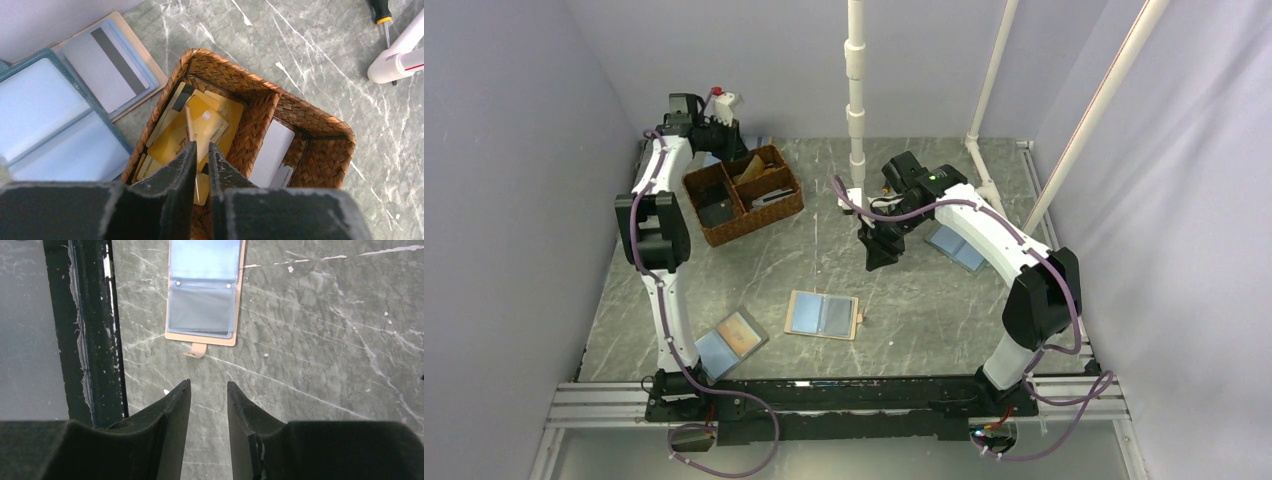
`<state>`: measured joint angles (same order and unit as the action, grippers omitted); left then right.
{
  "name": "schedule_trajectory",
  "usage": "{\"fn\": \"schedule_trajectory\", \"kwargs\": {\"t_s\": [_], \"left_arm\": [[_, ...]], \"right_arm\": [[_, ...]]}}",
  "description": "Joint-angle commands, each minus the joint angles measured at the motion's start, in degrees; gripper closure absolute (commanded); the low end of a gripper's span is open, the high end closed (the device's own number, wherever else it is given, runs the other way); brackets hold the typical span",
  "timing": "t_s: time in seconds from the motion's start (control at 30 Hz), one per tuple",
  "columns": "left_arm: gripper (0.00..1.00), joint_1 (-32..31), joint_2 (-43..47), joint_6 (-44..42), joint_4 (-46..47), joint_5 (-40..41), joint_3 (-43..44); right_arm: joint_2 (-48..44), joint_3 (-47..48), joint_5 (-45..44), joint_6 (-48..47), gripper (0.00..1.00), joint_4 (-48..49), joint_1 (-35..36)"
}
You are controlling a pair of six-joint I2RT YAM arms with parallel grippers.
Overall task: Take the credit cards out of the card holder
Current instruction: Place the credit card in the storage box, then pick up the card holder from the center of the board.
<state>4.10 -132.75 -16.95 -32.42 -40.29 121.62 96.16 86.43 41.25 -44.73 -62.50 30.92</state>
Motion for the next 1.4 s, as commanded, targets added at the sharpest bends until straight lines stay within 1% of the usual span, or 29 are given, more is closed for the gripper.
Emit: {"fn": "schedule_trajectory", "kwargs": {"t_s": [0.0,0.1,0.17,0.2,0.27,0.33,0.4,0.43,0.5,0.57,0.6,0.63,0.67,0.7,0.73,0.8,0.93,0.97,1.03,1.07,1.1,1.17,1.23,1.27,1.37], "left_arm": [[0.77,-1.6,-0.3,2.5,3.5,1.9,1.7],[0.64,-2.2,1.3,3.9,3.4,12.2,3.7],[0.62,-2.2,3.0,4.8,3.6,16.7,5.4],[0.60,-2.1,4.6,5.1,3.6,18.5,6.0],[0.55,-2.1,7.5,6.5,3.6,20.7,6.3],[0.50,-1.6,11.4,8.3,4.0,20.2,4.5],[0.44,-0.8,16.7,11.9,6.2,17.6,-0.8],[0.41,0.1,19.9,14.6,8.1,15.4,-6.2],[0.34,2.6,26.1,22.8,12.8,9.7,-15.5],[0.27,5.9,32.6,32.8,20.0,3.6,-27.0],[0.20,7.8,35.6,38.3,24.4,0.9,-32.6],[0.06,9.5,38.8,45.0,27.7,-0.1,-37.9],[0.01,11.0,41.7,49.2,30.1,-0.4,-42.6],[0.01,12.2,44.7,50.9,31.1,-0.5,-46.5],[0.01,12.9,47.7,50.7,30.2,-0.3,-49.0],[0.01,13.3,54.1,47.9,25.0,1.9,-51.6],[0.00,13.2,64.0,45.1,15.7,3.2,-55.3],[0.01,13.2,66.5,45.3,14.1,4.0,-56.8],[0.01,13.2,71.4,49.2,11.4,8.0,-60.1],[0.01,13.1,73.3,51.1,10.4,8.7,-62.6],[0.01,12.7,74.8,51.7,9.7,8.0,-64.1],[0.01,12.2,77.4,53.8,11.4,3.9,-68.1],[0.06,11.8,79.8,56.1,14.7,-0.5,-72.2],[0.07,11.6,80.7,56.9,14.9,-1.9,-73.3],[0.08,10.6,83.2,55.2,9.6,-5.4,-74.0]], "right_arm": [[-1.6,1.3,2.5,0.6,0.65,1.7,-0.5],[-2.3,0.6,2.5,1.5,0.65,2.3,-0.6],[-2.8,0.0,2.3,2.0,0.65,2.7,-0.6],[-3.0,-0.3,2.1,2.3,0.65,2.9,-0.6],[-3.4,-0.7,1.3,3.0,0.65,3.5,-0.6],[-3.8,-0.7,1.0,3.3,0.64,3.7,-0.6],[-4.3,-0.6,0.9,3.6,0.64,3.9,-0.6],[-4.8,-0.7,1.0,3.7,0.64,4.0,-0.6],[-5.7,-1.0,1.0,3.7,0.63,4.2,-0.7],[-6.8,-1.8,0.9,3.7,0.62,4.5,-0.7],[-7.4,-2.3,1.1,3.5,0.61,4.5,-0.7],[-8.1,-2.7,1.3,3.0,0.61,4.2,-0.7],[-8.7,-3.2,1.5,2.7,0.60,4.0,-0.7],[-9.3,-3.9,1.7,2.4,0.60,3.8,-0.8],[-10.0,-4.4,2.0,2.1,0.59,3.5,-0.9],[-11.2,-5.4,2.7,2.0,0.59,3.2,-1.4],[-13.3,-7.3,5.2,2.3,0.58,3.3,-3.2],[-13.6,-7.7,5.8,2.6,0.58,3.4,-3.6],[-14.3,-8.8,6.9,2.6,0.58,3.4,-4.1],[-14.6,-9.6,7.4,2.5,0.59,3.8,-4.2],[-15.1,-10.7,7.8,2.6,0.58,4.4,-4.2],[-16.1,-12.5,8.2,2.5,0.59,5.6,-4.3],[-16.7,-13.8,8.0,2.3,0.59,6.8,-4.4],[-17.0,-14.6,8.2,2.3,0.59,7.6,-4.7],[-18.2,-17.2,10.8,2.4,0.59,9.6,-6.2]]}}
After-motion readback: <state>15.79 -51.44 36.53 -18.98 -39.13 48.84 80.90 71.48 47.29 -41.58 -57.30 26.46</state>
